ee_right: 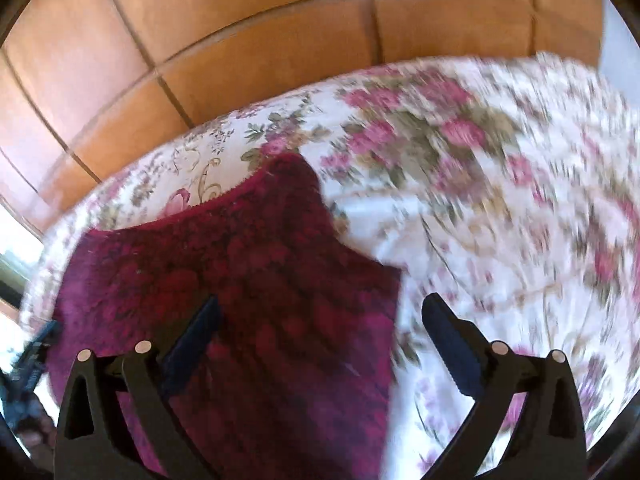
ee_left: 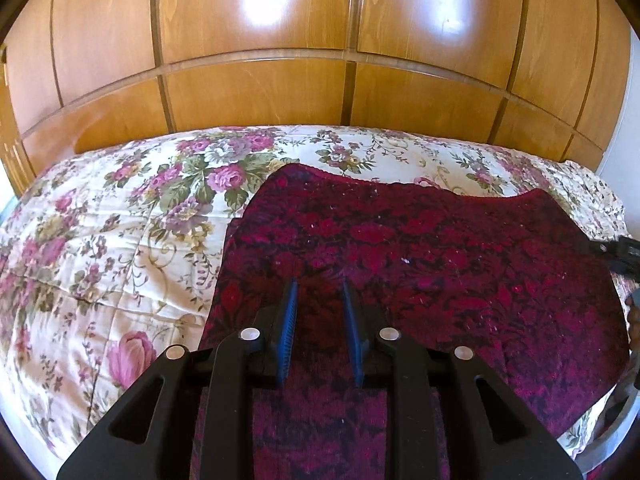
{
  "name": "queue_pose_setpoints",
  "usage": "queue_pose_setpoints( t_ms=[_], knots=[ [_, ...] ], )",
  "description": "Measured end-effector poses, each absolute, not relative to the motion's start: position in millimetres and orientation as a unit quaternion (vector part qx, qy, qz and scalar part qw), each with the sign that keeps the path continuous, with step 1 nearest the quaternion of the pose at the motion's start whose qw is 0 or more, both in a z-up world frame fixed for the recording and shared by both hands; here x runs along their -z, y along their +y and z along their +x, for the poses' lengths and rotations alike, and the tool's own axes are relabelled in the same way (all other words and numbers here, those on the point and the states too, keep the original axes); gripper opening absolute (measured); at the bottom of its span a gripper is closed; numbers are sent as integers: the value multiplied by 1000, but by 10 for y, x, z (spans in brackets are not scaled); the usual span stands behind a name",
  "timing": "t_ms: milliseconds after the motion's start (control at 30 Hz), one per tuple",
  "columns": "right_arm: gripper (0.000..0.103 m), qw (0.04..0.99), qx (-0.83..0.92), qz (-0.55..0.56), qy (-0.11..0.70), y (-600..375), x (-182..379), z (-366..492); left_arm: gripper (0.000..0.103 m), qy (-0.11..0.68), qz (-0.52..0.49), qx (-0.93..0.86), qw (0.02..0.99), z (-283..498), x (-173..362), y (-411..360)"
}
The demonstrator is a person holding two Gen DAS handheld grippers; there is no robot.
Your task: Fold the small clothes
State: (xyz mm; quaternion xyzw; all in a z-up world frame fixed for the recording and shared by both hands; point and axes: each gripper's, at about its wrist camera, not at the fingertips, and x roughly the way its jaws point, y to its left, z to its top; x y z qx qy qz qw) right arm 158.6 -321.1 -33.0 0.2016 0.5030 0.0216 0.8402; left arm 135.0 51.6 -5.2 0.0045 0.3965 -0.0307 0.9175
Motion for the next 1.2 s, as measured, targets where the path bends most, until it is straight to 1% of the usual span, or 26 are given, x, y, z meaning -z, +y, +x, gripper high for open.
queue_pose_setpoints(
  t_ms=[33, 67, 167, 367, 500, 533, 567, 767, 800, 833, 867, 933, 967, 1000, 1033, 1100, 1200],
  knots=[
    [101, 831, -28, 226, 508, -3304, 390, 1505, 54, 391, -1, 35, 920, 1320, 40, 519],
    [101, 824, -32, 243, 510, -3367, 431, 1450, 55, 385, -3, 36, 922, 1291, 27, 511],
    [101, 796, -62, 320, 510, -3545, 614, 1212, 55, 384, 3, 40, 922, 1258, 26, 472],
    [101, 775, -114, 384, 489, -3586, 719, 992, 55, 377, -3, 50, 925, 1217, 22, 437],
    [101, 771, -140, 387, 485, -3543, 741, 923, 55, 370, -7, 63, 927, 1178, -23, 381],
    [101, 771, -144, 386, 485, -3534, 739, 911, 49, 369, -10, 74, 926, 1164, -35, 351],
    [101, 771, -147, 385, 485, -3527, 742, 905, 47, 371, -11, 85, 925, 1157, -40, 321],
    [100, 762, -193, 377, 489, -3395, 739, 844, 47, 384, -11, 123, 915, 1174, 7, 105],
    [94, 762, -200, 375, 489, -3345, 740, 854, 47, 389, -10, 126, 913, 1187, 32, 81],
    [86, 761, -204, 372, 491, -3296, 746, 864, 43, 398, -10, 131, 908, 1219, 85, 41],
    [84, 766, -200, 361, 493, -3241, 748, 873, 43, 405, -8, 130, 905, 1247, 134, 13],
    [72, 771, -201, 352, 490, -3199, 726, 851, 43, 413, -6, 128, 902, 1291, 216, -15],
    [68, 772, -203, 353, 487, -3183, 708, 844, 43, 417, -10, 128, 900, 1316, 254, -16],
    [62, 775, -205, 353, 482, -3171, 669, 823, 43, 418, -14, 128, 899, 1320, 263, -11],
    [59, 779, -206, 350, 478, -3156, 616, 801, 43, 418, -18, 130, 899, 1334, 269, 1],
    [47, 788, -213, 343, 465, -3109, 473, 775, 43, 421, -27, 136, 896, 1349, 266, 28],
    [42, 801, -227, 330, 445, -2995, 210, 761, 43, 426, -44, 150, 891, 1375, 281, 99]
  ],
)
